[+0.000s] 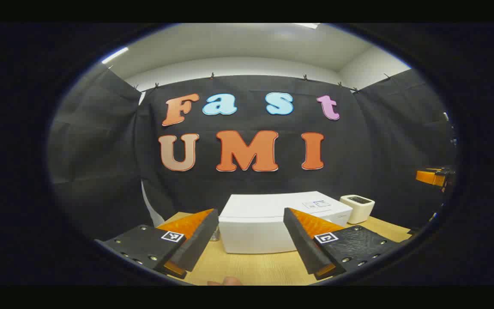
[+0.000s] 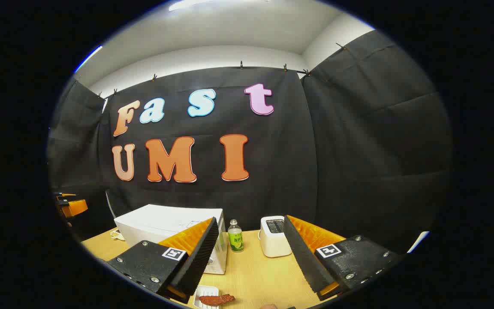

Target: Open the microwave oven with the left hand, put the food in, and close the microwave oven.

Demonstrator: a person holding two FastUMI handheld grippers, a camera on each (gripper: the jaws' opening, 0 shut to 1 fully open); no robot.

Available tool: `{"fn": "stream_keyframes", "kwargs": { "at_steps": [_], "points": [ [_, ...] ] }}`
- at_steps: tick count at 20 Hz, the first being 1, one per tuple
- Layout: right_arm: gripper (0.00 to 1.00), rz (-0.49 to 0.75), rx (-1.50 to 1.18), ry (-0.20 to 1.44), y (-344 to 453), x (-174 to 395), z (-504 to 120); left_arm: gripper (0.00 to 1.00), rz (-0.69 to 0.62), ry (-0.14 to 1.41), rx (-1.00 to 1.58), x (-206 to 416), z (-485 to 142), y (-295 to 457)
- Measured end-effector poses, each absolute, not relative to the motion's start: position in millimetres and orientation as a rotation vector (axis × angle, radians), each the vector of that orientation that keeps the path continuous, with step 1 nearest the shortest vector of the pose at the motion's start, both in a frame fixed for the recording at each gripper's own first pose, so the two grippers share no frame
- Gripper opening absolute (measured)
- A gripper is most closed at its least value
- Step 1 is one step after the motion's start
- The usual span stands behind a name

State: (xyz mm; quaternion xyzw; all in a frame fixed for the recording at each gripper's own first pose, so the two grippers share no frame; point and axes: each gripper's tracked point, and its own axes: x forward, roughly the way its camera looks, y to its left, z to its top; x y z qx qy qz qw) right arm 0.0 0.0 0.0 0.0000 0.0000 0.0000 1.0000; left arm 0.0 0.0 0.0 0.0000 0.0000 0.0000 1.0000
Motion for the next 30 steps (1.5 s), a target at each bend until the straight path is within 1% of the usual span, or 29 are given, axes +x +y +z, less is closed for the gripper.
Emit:
{"fn": "stream_keyframes", "kwargs": {
  "at_steps": [1, 2, 3, 4, 5, 6, 11, 12, 15, 16, 18, 19, 20, 24, 25, 26, 27, 28, 29, 30],
  "points": [
    [0.95, 0.007, -0.005, 0.0, 1, -1, -1, 0.96, 0.001, -0.003, -0.001, 1, 2, 0],
    [0.95, 0.011, -0.015, 0.005, 2, 0, -2, 0.94, 0.004, -0.006, 0.0, 3, 3, 1],
    [0.95, 0.012, -0.029, 0.009, 2, 1, -4, 0.93, 0.008, -0.008, 0.001, 4, 3, 0],
    [0.95, 0.01, -0.044, 0.011, 2, 2, -5, 0.94, 0.007, -0.006, 0.0, 5, 3, 0],
    [0.95, 0.01, -0.053, 0.014, 3, 2, -6, 0.96, 0.004, -0.004, -0.004, 6, 2, -1],
    [0.95, 0.015, -0.058, 0.018, 5, 2, -7, 0.93, -0.001, -0.002, -0.005, 6, 2, -3],
    [0.95, 0.042, -0.072, 0.028, 14, 4, -9, 0.94, -0.003, -0.011, 0.019, 8, 11, -3],
    [0.95, 0.039, -0.076, 0.026, 13, 4, -7, 0.96, 0.0, -0.015, 0.021, 7, 13, -3],
    [0.95, 0.035, -0.076, 0.017, 13, 3, -5, 0.96, 0.001, -0.022, 0.025, 7, 14, -3],
    [0.95, 0.036, -0.073, 0.018, 15, 4, -5, 0.94, -0.003, -0.018, 0.023, 8, 13, -5],
    [0.95, 0.033, -0.075, 0.019, 13, 3, -7, 0.94, -0.008, -0.011, 0.023, 9, 9, -7],
    [0.95, 0.029, -0.079, 0.019, 13, 3, -8, 0.96, -0.006, -0.013, 0.025, 8, 8, -8],
    [0.95, 0.026, -0.083, 0.019, 12, 2, -8, 0.94, -0.007, -0.015, 0.025, 10, 8, -9],
    [0.95, 0.032, -0.087, 0.027, 14, 1, -12, 0.93, -0.033, 0.001, 0.009, 16, -6, -28],
    [0.95, 0.034, -0.084, 0.027, 14, 1, -14, 0.96, -0.037, 0.005, 0.006, 18, -12, -34],
    [0.95, 0.037, -0.084, 0.029, 14, 1, -15, 0.96, -0.04, 0.001, 0.009, 20, -17, -40],
    [0.95, 0.04, -0.083, 0.031, 15, 1, -17, 0.94, -0.05, -0.005, 0.013, 23, -23, -49],
    [0.95, 0.04, -0.082, 0.035, 14, 2, -18, 0.93, -0.065, -0.001, 0.012, 26, -33, -60],
    [0.95, 0.037, -0.081, 0.039, 12, 2, -20, 0.96, -0.086, 0.009, 0.002, 29, -44, -72],
    [0.95, 0.032, -0.082, 0.04, 11, 2, -20, 0.96, -0.114, 0.019, -0.012, 33, -57, -86]
  ]
}}
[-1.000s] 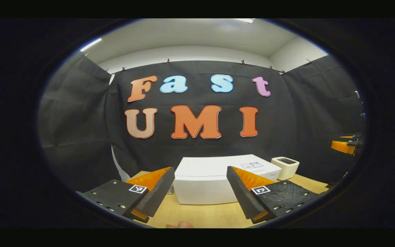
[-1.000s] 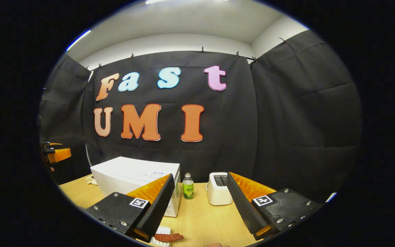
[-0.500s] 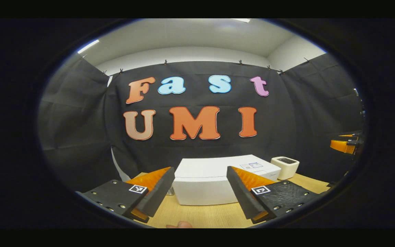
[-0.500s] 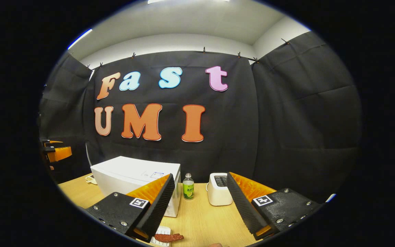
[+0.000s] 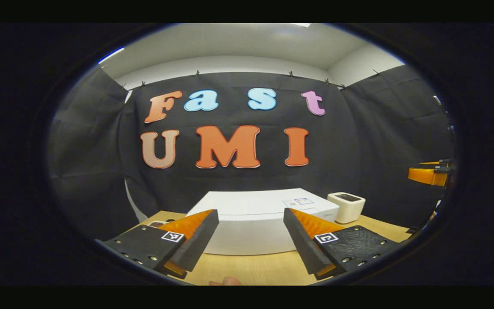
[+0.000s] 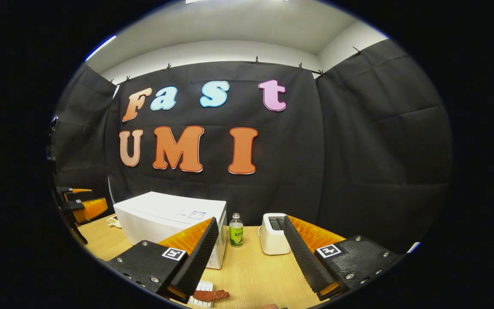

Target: Open the microwave oven with the left hand, put the food in, and close the microwave oven.

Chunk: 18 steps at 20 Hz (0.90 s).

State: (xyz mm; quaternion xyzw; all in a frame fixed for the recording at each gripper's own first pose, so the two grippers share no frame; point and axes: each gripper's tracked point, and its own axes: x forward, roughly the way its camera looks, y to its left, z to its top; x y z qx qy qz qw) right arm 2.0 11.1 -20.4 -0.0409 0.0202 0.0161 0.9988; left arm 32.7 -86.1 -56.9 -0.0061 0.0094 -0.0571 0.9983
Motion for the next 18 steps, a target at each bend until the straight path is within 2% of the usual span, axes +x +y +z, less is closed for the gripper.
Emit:
{"fn": "stream_keyframes", "kwargs": {
  "at_steps": [2, 5, 6, 9, 18],
  "points": [
    [0.95, 0.033, -0.078, 0.041, 10, 2, -23, 0.93, -0.158, 0.042, -0.03, 42, -80, -113],
    [0.95, 0.052, -0.06, 0.045, 13, -1, -25, 0.96, -0.189, 0.059, -0.042, 59, -114, -143],
    [0.95, 0.05, -0.063, 0.049, 10, -2, -27, 0.94, -0.201, 0.064, -0.038, 66, -126, -153],
    [0.95, 0.034, -0.087, 0.064, 0, -1, -31, 0.94, -0.216, 0.08, -0.041, 89, -161, -178],
    [0.95, -0.02, -0.091, 0.076, -32, 2, -44, 0.94, -0.135, 0.161, -0.097, 142, -248, -205]
  ]
}}
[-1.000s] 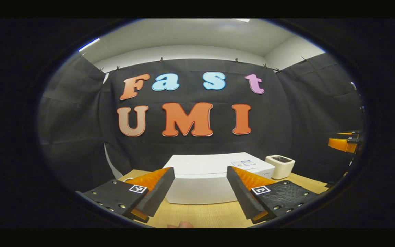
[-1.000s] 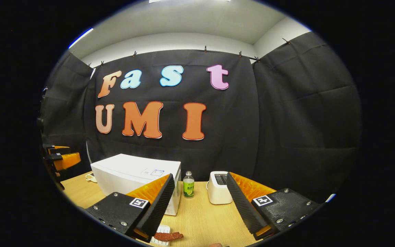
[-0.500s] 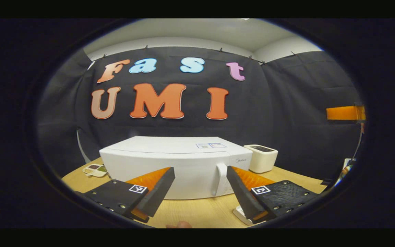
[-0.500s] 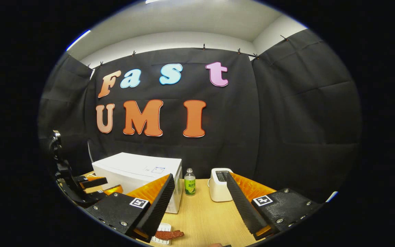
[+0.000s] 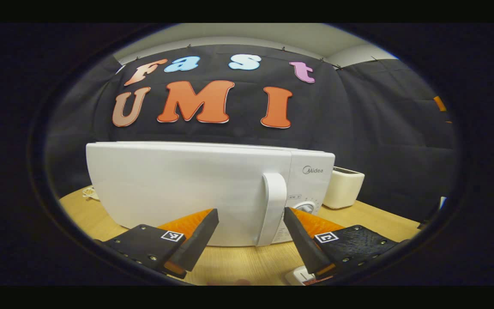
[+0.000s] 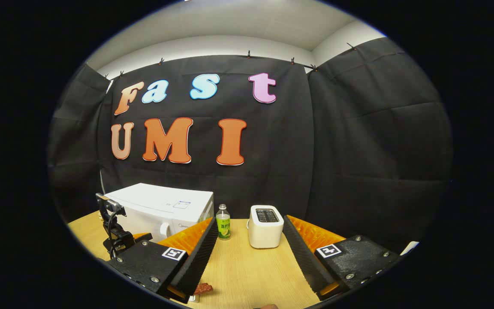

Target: Open the microwave oven with the left hand, put the food in, and close the microwave oven.

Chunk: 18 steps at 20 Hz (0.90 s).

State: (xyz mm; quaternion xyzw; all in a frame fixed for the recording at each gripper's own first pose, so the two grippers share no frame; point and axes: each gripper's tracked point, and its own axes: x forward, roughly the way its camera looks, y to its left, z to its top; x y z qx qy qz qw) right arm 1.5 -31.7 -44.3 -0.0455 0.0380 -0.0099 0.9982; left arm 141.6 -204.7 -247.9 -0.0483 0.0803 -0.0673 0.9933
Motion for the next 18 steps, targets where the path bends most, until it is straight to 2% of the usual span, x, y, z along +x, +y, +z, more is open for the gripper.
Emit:
{"fn": "stream_keyframes", "kwargs": {
  "at_steps": [4, 6, 7, 8, 9, 10, 11, 12, 13, 14, 15, 18],
  "points": [
    [0.95, -0.025, -0.078, 0.085, -39, 4, -51, 0.94, -0.114, 0.162, -0.085, 149, -256, -210],
    [0.95, -0.027, -0.075, 0.091, -43, 6, -56, 0.77, -0.14, 0.142, -0.084, 149, -256, -220],
    [0.95, -0.029, -0.075, 0.096, -44, 7, -59, 0.61, -0.152, 0.133, -0.071, 149, -257, -226],
    [0.95, -0.028, -0.077, 0.099, -44, 7, -60, 0.55, -0.169, 0.129, -0.049, 149, -256, -231],
    [0.95, -0.028, -0.08, 0.104, -45, 7, -62, 0.44, -0.165, 0.125, -0.015, 147, -256, -234],
    [0.95, -0.029, -0.083, 0.105, -46, 6, -64, 0.27, -0.167, 0.121, 0.006, 149, -259, -235],
    [0.95, -0.031, -0.085, 0.104, -47, 6, -65, 0.24, -0.178, 0.111, 0.001, 148, -259, -234],
    [0.95, -0.031, -0.085, 0.104, -47, 6, -66, 0.14, -0.2, 0.11, -0.004, 150, -258, -236],
    [0.95, -0.03, -0.083, 0.106, -47, 6, -68, 0.16, -0.221, 0.104, -0.007, 146, -258, -236],
    [0.95, -0.026, -0.076, 0.107, -46, 5, -68, 0.07, -0.238, 0.117, -0.006, 146, -260, -236],
    [0.95, -0.022, -0.069, 0.11, -45, 5, -70, 0.12, -0.251, 0.114, -0.016, 146, -259, -236],
    [0.95, -0.018, -0.061, 0.112, -45, 5, -74, 0.1, -0.268, 0.14, -0.034, 142, -261, -235]
  ]
}}
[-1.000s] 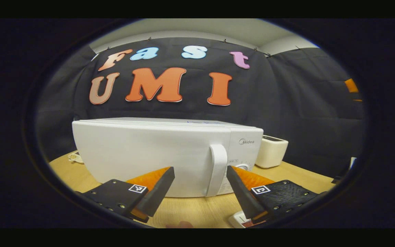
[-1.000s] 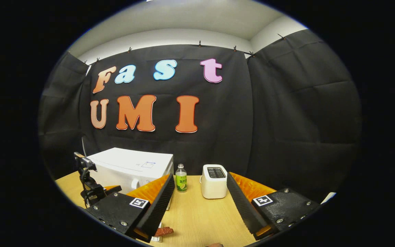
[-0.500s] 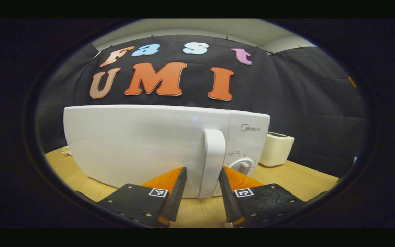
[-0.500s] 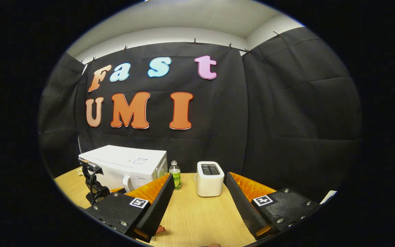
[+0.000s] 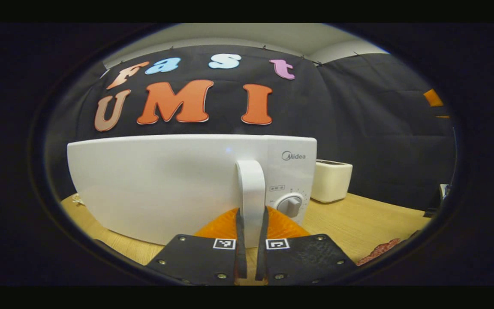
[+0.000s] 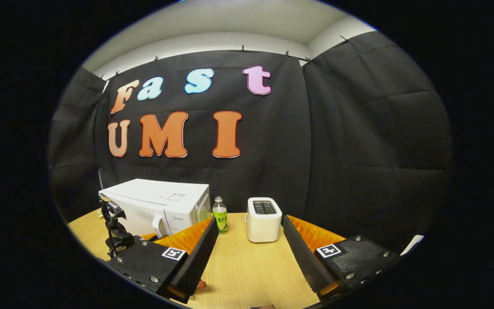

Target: Open the microwave oven with the left hand, put the food in, and close the microwave oven.

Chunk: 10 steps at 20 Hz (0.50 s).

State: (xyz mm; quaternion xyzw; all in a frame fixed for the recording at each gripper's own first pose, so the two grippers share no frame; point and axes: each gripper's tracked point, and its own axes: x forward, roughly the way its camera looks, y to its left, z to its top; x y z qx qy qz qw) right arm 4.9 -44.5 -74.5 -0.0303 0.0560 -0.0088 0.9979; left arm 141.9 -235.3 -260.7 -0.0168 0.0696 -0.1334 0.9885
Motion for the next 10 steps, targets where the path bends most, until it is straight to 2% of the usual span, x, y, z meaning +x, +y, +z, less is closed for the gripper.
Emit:
{"fn": "stream_keyframes", "kwargs": {
  "at_steps": [4, 5, 6, 7, 10],
  "points": [
    [0.95, -0.019, -0.067, 0.11, -44, 5, -79, 0.1, -0.335, 0.105, -0.044, 101, -253, -229],
    [1.0, -0.015, -0.064, 0.109, -41, 5, -80, 0.1, -0.363, 0.107, -0.057, 90, -252, -227],
    [1.0, -0.008, -0.061, 0.111, -38, 6, -81, 0.1, -0.393, 0.106, -0.073, 78, -251, -224],
    [0.95, -0.002, -0.059, 0.114, -35, 5, -84, 0.1, -0.419, 0.108, -0.082, 67, -250, -221],
    [0.95, 0.013, -0.055, 0.122, -26, 4, -89, 0.09, -0.475, 0.112, -0.073, 33, -247, -206]
  ]
}}
